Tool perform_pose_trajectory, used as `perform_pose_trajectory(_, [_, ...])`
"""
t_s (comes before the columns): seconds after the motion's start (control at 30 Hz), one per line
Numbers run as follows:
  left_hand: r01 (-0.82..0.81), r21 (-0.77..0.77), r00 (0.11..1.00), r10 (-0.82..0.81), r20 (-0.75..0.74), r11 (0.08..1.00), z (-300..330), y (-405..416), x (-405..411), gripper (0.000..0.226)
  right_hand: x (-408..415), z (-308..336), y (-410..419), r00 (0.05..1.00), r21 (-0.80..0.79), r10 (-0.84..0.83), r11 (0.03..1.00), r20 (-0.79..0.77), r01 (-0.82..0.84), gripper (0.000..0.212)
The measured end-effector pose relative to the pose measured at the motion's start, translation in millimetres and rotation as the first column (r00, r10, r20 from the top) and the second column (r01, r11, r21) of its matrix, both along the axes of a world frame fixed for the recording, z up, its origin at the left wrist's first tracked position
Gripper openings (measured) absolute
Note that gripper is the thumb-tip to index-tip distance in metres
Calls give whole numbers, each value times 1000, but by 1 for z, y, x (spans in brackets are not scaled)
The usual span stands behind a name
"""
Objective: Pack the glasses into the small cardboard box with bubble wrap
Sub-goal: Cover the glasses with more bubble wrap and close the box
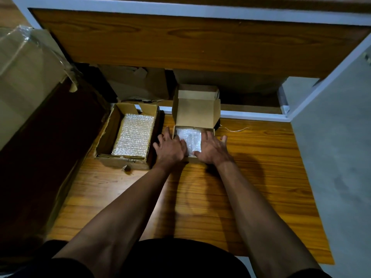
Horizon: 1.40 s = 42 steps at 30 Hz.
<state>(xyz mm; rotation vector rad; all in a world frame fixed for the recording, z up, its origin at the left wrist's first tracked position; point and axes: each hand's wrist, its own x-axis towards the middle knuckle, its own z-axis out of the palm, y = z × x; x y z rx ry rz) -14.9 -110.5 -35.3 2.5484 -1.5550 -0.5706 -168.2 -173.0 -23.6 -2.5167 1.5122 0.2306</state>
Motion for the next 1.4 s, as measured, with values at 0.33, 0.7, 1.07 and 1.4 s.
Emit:
perform_pose_trajectory(0.33, [100,83,994,-103,35,992,-1,-7,13,63,-4,1,2,999,0,10,1000,31,-10,102])
perform_pose_trajectory(0.7, [148,19,989,-148,-14,989,2,-6,19,54,-4,7,3,1000,41,17,999,20,-18,95])
perform_pose_trajectory(1.07, [72,7,996,-72,47,997,10,8,13,42,-20,16,13,995,-93,-90,992,-49,85,49])
perform_pose_trajectory(1.4, [111,-26,992,-113,-59,993,3,7,25,25,-20,7,5,993,43,-115,992,17,115,61])
